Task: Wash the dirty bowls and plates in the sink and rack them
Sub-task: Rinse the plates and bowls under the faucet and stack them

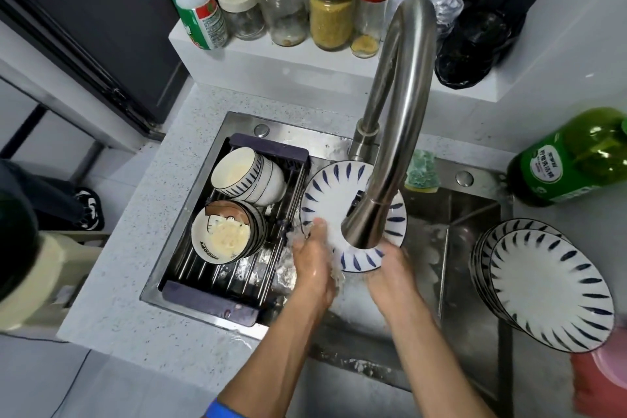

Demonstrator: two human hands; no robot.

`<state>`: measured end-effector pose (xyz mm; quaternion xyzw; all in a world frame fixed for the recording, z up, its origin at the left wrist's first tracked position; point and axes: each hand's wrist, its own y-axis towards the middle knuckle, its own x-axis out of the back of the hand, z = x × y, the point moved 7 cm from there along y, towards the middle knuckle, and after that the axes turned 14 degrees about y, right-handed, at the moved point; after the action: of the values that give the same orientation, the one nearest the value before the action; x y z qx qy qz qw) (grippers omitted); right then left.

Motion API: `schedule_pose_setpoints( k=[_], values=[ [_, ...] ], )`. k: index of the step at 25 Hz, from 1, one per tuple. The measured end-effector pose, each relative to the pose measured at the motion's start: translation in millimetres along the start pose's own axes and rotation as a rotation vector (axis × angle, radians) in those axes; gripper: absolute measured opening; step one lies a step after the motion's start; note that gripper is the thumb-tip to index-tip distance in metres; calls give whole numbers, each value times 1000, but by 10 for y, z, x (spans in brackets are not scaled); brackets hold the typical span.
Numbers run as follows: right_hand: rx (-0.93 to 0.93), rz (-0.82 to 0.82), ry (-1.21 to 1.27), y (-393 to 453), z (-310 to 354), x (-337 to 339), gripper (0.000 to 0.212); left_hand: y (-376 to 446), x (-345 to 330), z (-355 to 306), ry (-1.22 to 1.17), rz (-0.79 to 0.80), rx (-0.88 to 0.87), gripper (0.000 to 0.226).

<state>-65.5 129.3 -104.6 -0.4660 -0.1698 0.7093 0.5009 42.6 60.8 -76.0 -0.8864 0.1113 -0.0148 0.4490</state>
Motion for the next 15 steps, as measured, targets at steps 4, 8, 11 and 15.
schedule_pose_setpoints(
  k=[4, 8, 11, 15],
  values=[
    [783, 348, -1310, -300, 194, -185, 44, 13, 279, -100, 231, -149, -166, 52],
    [687, 886, -1496, -578, -150, -219, 45, 164, 282, -168, 395, -53, -138, 44],
    [693, 585, -1228, -466, 108, -218, 16, 45, -57, -236, 509, 194, -251, 42],
    [127, 236, -383, -178, 38, -16, 15, -71, -468, 103, 989, 134, -564, 83]
  ],
)
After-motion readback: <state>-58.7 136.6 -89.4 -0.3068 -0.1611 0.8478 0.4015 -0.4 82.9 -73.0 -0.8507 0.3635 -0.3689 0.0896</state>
